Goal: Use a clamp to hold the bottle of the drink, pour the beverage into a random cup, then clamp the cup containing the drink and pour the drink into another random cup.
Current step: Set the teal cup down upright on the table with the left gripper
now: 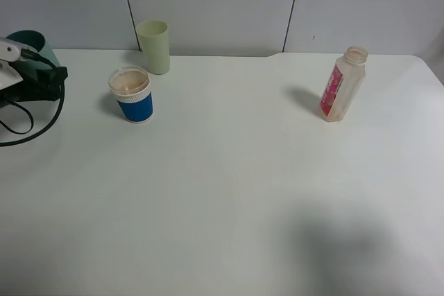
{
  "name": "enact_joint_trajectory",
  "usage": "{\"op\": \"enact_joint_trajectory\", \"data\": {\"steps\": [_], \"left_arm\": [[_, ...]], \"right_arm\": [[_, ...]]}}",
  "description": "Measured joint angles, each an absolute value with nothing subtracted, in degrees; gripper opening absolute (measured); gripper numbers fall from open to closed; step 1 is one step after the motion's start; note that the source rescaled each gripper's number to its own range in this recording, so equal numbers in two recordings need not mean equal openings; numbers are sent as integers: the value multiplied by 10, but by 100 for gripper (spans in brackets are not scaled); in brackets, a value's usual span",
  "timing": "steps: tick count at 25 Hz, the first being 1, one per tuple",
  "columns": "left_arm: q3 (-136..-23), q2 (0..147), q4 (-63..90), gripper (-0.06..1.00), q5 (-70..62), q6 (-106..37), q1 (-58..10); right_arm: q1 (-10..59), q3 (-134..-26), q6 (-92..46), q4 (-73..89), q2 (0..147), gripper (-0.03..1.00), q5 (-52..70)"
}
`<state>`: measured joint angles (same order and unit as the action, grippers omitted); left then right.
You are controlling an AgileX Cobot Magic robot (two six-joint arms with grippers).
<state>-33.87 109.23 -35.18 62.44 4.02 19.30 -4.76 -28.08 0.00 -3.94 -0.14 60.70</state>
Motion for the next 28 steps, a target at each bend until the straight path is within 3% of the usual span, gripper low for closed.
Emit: {"op": "enact_joint_trajectory", "data": {"steps": [7,28], "left_arm": [[-336,1166,-352,0,686,40,193],[-394,1236,-339,0,686,34,193]], "right_arm": [[-48,-281,0,-39,-1,67,607],[-48,-281,0,-40,-1,67,607]]}}
